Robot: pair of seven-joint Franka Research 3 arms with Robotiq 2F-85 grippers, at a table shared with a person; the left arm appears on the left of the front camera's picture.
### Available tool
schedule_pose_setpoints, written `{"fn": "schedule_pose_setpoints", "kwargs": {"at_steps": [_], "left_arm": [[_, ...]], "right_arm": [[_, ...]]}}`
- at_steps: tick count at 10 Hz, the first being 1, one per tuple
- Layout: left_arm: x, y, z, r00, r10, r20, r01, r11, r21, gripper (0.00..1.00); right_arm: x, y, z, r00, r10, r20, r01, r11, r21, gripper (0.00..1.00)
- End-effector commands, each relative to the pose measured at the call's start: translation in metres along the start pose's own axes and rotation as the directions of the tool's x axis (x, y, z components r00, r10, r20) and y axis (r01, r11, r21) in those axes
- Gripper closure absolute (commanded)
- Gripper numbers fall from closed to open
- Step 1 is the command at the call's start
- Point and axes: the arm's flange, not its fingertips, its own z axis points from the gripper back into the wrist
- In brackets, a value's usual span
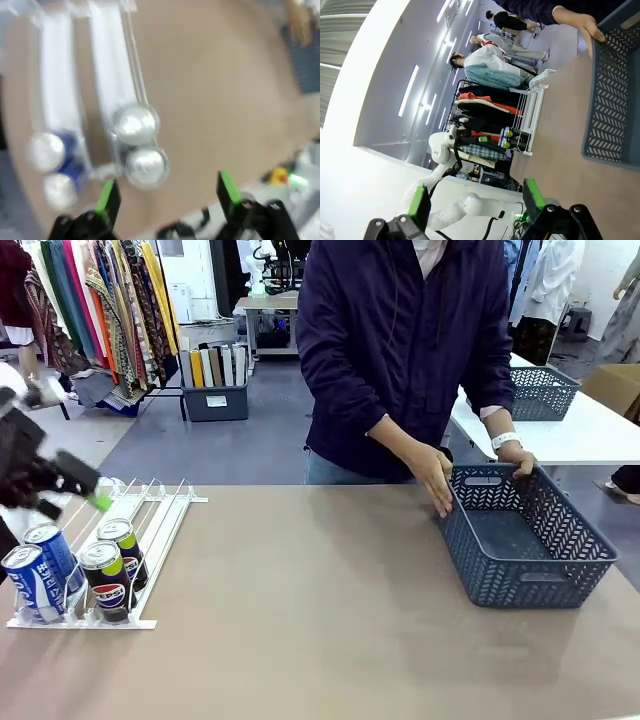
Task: Retrieve and store the cans from the dispenser.
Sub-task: Pick up one can from the Automatic Can Dispenser and place it in the middle of the table.
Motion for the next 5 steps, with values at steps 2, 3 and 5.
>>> {"fn": "schedule_pose_setpoints", "kwargs": {"at_steps": [2,3,5], "left_arm": [[-0.012,0.004,0.011,0.967,0.070,-0.245,-0.083,0.996,-0.043,0.00],[-0.012,0.002,0.011,0.967,0.076,-0.241,-0.086,0.996,-0.031,0.00],[-0.019,0.004,-0.014,0.974,0.035,-0.222,-0.045,0.998,-0.041,0.00]], "right_arm": [[-0.001,0.002,0.002,1.000,0.004,-0.005,-0.004,1.000,0.005,0.00],[-0.001,0.002,0.002,1.000,0.004,-0.005,-0.004,1.000,0.005,0.00],[-0.001,0.002,0.002,1.000,0.004,-0.005,-0.004,1.000,0.005,0.00]]}}
